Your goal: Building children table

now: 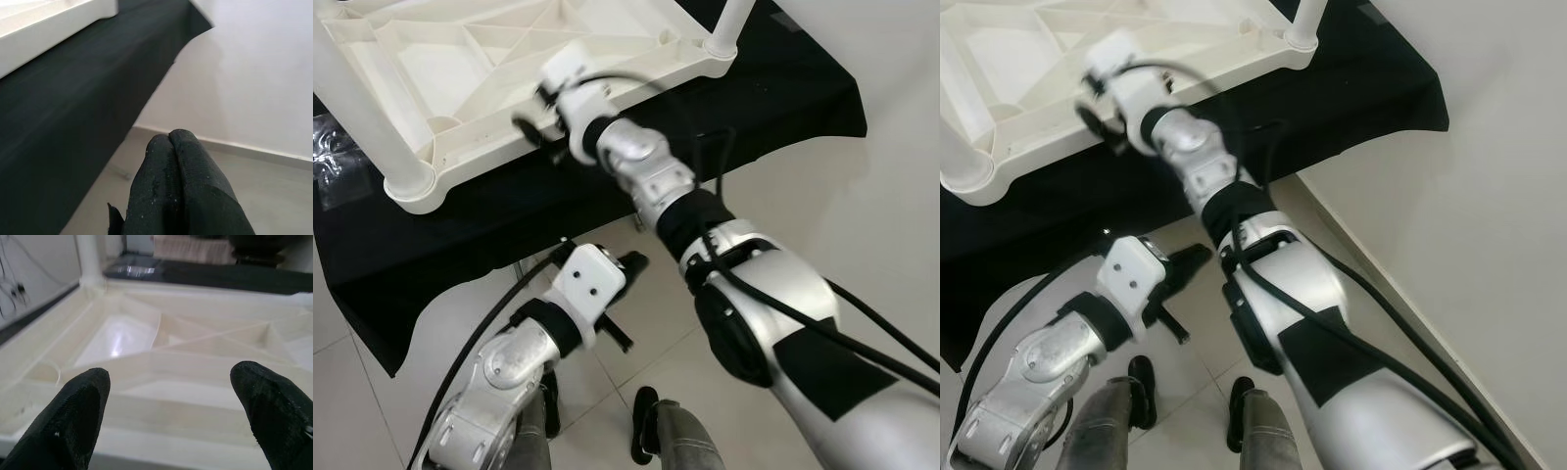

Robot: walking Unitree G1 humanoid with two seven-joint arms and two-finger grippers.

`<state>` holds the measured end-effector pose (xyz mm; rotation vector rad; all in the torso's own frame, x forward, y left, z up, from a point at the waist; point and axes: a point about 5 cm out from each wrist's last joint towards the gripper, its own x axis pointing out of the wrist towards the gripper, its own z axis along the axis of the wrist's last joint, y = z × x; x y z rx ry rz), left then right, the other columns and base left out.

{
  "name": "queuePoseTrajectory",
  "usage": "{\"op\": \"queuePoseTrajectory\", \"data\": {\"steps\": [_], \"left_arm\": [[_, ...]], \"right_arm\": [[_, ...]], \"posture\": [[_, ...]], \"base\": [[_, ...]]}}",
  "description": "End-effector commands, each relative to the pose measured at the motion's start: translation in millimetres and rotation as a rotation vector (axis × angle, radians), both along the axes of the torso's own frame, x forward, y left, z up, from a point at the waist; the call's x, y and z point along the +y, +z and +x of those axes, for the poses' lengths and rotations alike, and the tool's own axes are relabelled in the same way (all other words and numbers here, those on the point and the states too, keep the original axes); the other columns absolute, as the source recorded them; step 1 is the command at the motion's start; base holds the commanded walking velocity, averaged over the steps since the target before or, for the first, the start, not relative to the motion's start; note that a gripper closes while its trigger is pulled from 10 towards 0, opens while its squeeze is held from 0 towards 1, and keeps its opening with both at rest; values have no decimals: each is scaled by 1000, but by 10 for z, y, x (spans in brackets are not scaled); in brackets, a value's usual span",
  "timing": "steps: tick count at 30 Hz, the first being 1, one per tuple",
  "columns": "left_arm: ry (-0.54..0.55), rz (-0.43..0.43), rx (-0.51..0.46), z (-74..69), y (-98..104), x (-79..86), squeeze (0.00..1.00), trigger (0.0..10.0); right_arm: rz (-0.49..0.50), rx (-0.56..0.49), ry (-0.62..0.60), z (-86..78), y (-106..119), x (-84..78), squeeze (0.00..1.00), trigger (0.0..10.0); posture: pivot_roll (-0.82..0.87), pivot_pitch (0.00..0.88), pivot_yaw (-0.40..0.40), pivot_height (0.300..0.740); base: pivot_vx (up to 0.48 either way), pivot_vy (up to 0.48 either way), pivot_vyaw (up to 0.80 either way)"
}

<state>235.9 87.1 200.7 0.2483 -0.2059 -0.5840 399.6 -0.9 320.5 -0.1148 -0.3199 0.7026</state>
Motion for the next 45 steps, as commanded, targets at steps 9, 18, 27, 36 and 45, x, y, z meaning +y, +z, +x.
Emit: {"op": "queuePoseTrajectory", "data": {"steps": [9,18,27,36,45], "left_arm": [[103,-57,2,89,11,178,0,10000],[335,-86,-23,170,33,678,0,10000],[337,-10,110,-6,-495,638,0,10000],[312,6,100,107,-565,624,0,10000],[315,0,55,259,-508,650,0,10000]], "right_arm": [[131,46,-24,78,-260,-483,0,10000],[223,69,-185,58,-638,-1072,0,10000],[295,170,-222,-279,-1279,-1136,0,10000],[401,176,-160,-566,-1407,-1013,0,10000],[400,205,-226,-653,-1540,-1063,0,10000]], "posture": [[132,348,-103,740],[123,310,-80,740],[125,250,-69,740],[120,181,-22,740],[113,148,-12,740]], "base": [[0,0,356],[0,0,800],[0,0,800],[0,0,796],[0,0,794]]}}
